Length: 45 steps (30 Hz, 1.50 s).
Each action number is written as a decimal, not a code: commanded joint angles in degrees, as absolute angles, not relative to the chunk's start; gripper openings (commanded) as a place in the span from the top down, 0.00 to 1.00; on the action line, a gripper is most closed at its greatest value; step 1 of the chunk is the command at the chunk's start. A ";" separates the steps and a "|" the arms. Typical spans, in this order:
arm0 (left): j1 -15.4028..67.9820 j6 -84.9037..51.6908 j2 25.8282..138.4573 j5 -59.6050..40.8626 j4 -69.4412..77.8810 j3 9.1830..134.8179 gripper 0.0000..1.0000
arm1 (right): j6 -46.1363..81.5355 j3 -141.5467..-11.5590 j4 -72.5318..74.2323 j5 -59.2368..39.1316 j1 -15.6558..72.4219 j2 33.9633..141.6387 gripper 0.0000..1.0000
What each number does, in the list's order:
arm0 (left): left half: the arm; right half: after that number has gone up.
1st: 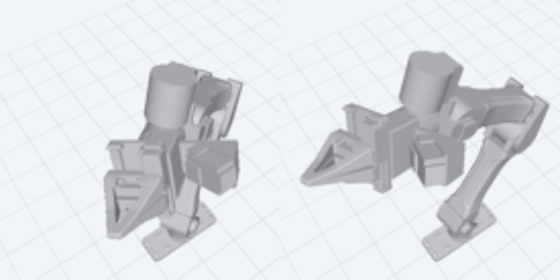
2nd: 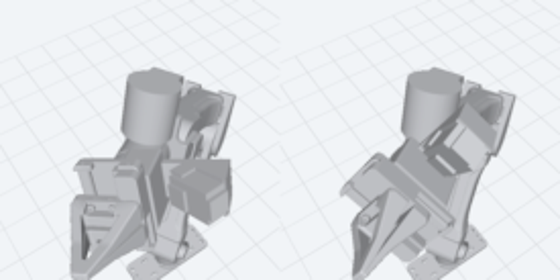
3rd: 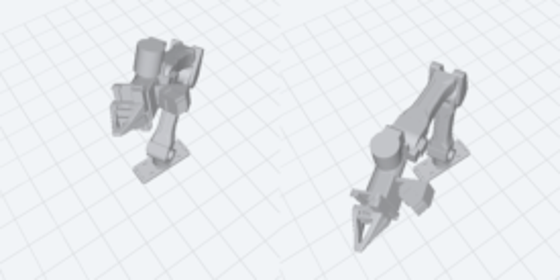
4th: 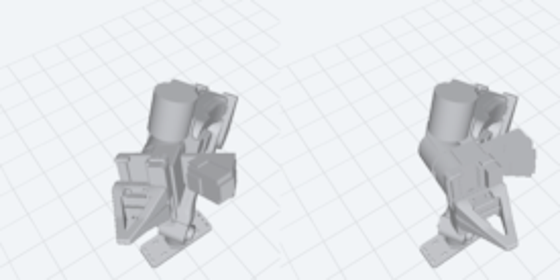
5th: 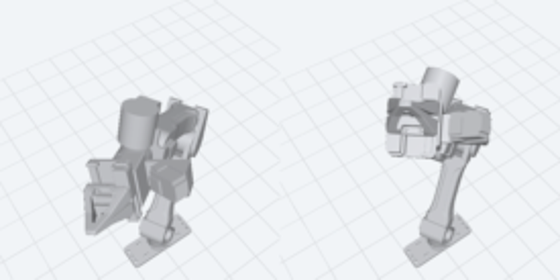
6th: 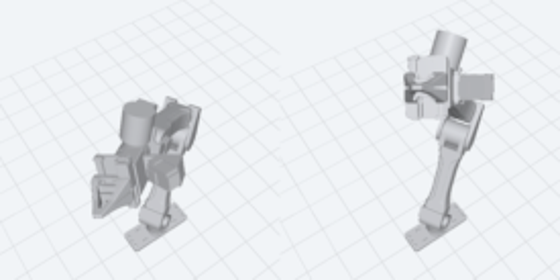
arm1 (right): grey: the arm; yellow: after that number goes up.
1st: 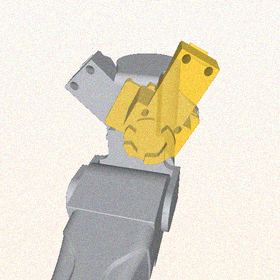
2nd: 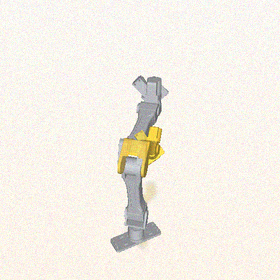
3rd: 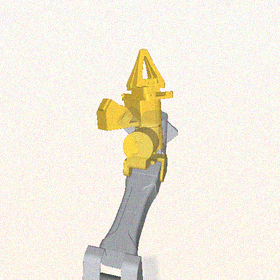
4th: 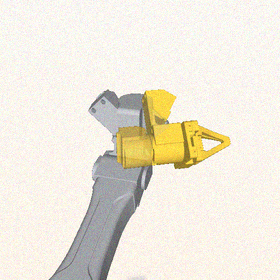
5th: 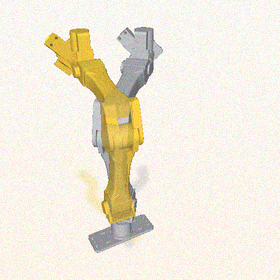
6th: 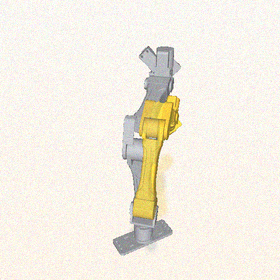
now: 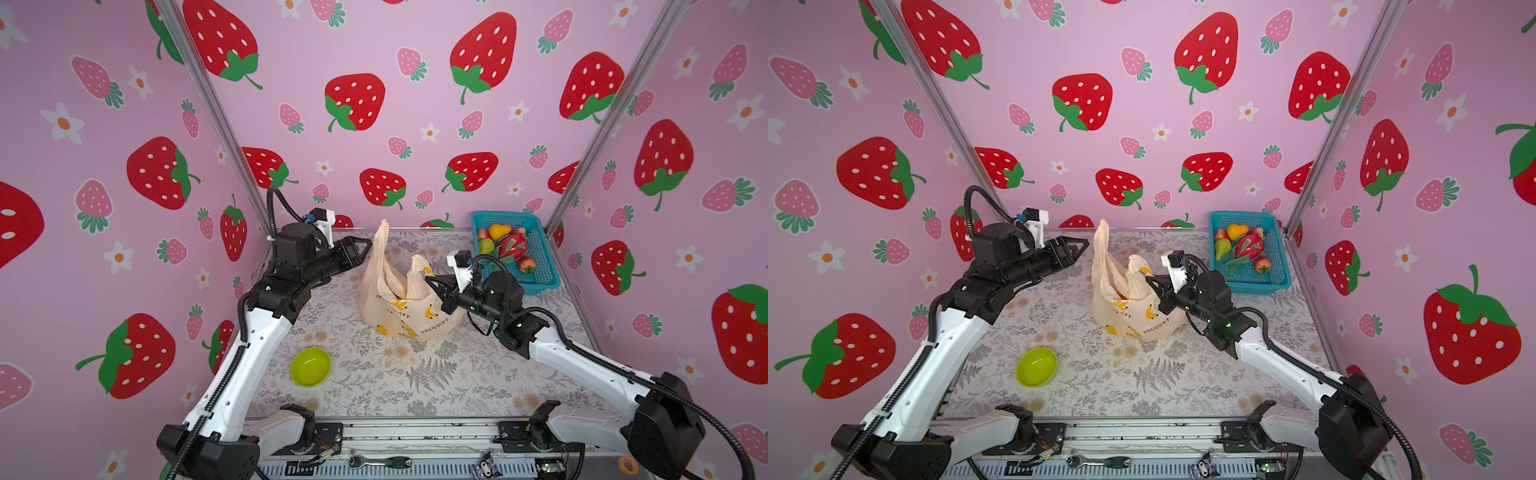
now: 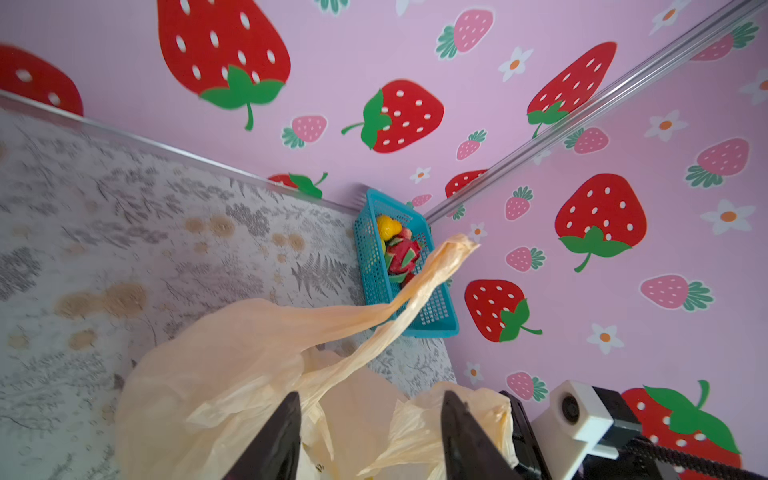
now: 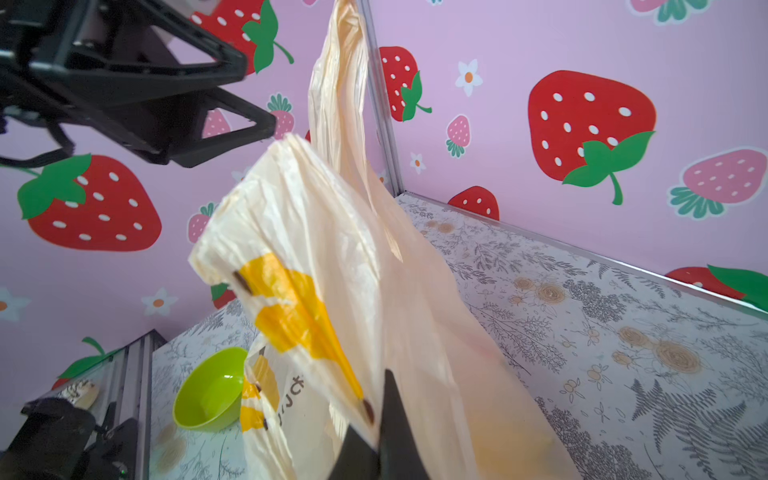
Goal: Place the fake fruits into the plastic bag and tie a complex knot
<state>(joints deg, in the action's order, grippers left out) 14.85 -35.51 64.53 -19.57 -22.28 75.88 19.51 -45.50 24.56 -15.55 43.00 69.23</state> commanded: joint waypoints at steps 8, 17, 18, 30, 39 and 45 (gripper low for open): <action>29.90 -28.12 60.49 -4.95 -24.04 78.13 0.41 | 26.78 -44.16 27.95 -7.25 43.92 68.88 1.00; 46.32 -23.04 74.35 3.62 -24.92 86.57 0.27 | 27.73 -41.97 30.14 -6.24 44.40 67.55 1.00; 46.41 -23.36 75.70 3.91 -25.01 87.35 0.27 | 27.77 -41.90 30.23 -6.33 44.39 67.44 1.00; 46.50 -25.27 83.20 8.13 -20.70 89.02 0.31 | 26.98 -40.20 30.93 -5.98 44.48 66.14 1.00; 46.10 -26.67 87.50 4.40 -19.43 91.47 0.69 | 25.05 -40.53 31.16 -4.70 44.53 67.04 1.00; 41.89 -28.81 85.90 -6.88 -19.43 92.03 0.91 | 14.26 -42.70 25.51 -7.21 43.99 65.29 0.66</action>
<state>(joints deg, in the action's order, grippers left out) 43.83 -27.24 87.68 -0.54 -20.82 89.01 20.73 -40.88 27.77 -5.67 44.12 67.29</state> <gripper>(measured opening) 0.105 0.286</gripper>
